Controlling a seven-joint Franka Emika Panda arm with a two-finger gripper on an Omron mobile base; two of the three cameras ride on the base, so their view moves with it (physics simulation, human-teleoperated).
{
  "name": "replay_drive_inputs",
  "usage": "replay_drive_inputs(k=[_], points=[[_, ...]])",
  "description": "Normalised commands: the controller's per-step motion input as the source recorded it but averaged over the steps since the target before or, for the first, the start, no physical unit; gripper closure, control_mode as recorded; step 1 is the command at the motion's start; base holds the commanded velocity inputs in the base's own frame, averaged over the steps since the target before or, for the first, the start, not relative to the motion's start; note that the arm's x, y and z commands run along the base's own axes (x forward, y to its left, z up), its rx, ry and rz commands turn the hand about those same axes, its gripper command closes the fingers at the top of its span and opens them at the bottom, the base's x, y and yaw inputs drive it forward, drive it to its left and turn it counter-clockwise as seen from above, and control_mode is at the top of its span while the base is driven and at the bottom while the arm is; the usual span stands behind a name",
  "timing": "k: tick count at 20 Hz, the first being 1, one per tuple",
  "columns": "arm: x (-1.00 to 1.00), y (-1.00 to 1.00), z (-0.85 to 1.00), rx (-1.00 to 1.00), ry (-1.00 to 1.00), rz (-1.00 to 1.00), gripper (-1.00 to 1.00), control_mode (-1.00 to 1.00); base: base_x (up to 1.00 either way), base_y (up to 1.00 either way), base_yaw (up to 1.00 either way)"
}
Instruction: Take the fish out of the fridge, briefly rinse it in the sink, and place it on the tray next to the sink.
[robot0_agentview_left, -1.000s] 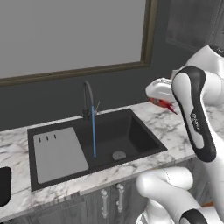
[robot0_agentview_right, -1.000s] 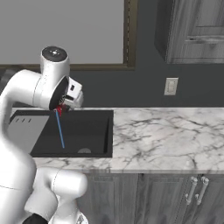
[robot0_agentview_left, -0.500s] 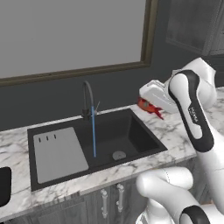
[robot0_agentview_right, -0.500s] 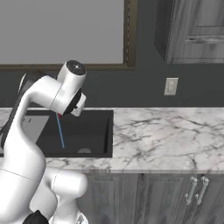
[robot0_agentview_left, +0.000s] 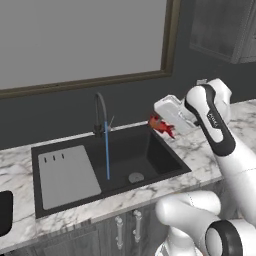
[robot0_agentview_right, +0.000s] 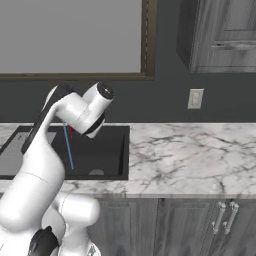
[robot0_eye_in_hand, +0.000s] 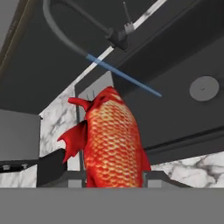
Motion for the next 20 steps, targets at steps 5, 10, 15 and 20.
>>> replay_drive_inputs(k=[5, 10, 15, 20], points=[[0.65, 0.48, -0.51, 0.02, 0.15, 0.0, 1.0, -1.0, 0.0, 0.0, 0.0], [0.64, 0.04, -0.26, 0.04, 0.36, 0.07, 1.0, -1.0, 0.0, 0.0, 0.0], [0.48, 0.0, -0.34, 0.02, 0.23, 0.09, 1.0, -1.0, 0.0, 0.0, 0.0], [0.17, 0.0, -0.52, 0.11, 0.1, 0.1, 1.0, -1.0, 0.0, 0.0, 0.0]])
